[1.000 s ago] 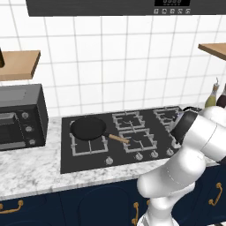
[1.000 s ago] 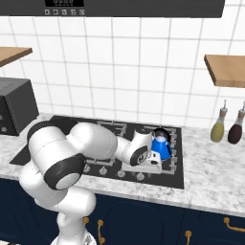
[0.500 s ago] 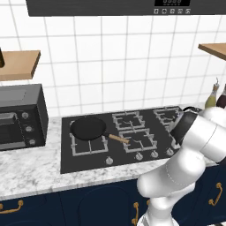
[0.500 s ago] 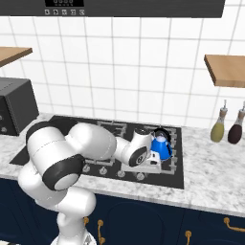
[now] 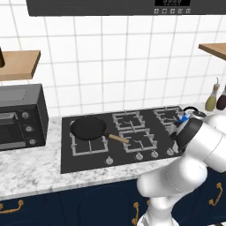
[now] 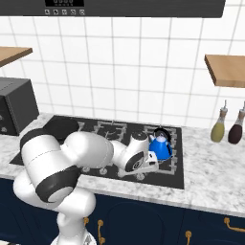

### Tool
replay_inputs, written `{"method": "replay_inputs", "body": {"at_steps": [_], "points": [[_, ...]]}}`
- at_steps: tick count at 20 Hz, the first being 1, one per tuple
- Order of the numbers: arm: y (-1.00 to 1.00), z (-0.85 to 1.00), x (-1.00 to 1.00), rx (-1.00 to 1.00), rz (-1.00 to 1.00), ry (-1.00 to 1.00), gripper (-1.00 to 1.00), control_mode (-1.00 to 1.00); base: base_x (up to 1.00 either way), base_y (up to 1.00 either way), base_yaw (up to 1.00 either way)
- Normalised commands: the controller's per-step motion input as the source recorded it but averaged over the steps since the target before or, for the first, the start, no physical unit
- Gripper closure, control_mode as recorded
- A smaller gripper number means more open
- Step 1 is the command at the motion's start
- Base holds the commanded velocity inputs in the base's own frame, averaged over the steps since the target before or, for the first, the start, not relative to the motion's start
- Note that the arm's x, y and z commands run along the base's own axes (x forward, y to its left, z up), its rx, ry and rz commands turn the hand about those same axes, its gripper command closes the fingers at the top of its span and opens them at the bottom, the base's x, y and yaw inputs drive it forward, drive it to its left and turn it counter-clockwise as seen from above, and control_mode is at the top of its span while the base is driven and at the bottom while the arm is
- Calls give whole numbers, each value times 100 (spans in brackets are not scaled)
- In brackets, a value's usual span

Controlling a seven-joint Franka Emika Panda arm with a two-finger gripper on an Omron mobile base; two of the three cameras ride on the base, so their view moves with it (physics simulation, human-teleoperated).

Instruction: Pick the kettle from the counter and place it on a stove burner. Then turn the burner on.

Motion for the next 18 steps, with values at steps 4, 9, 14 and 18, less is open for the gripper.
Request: {"method": "replay_inputs", "body": {"at_steps": [4,9,14,18], "points": [[0,0,-15,-13,33,-16,100,-100,0,0,0],[0,0,-9,-13,33,-13,100,-100,0,0,0],[7,0,-5,-16,35,-1,100,-100,0,0,0],[2,0,-18,-16,35,-3,100,-100,0,0,0]]}}
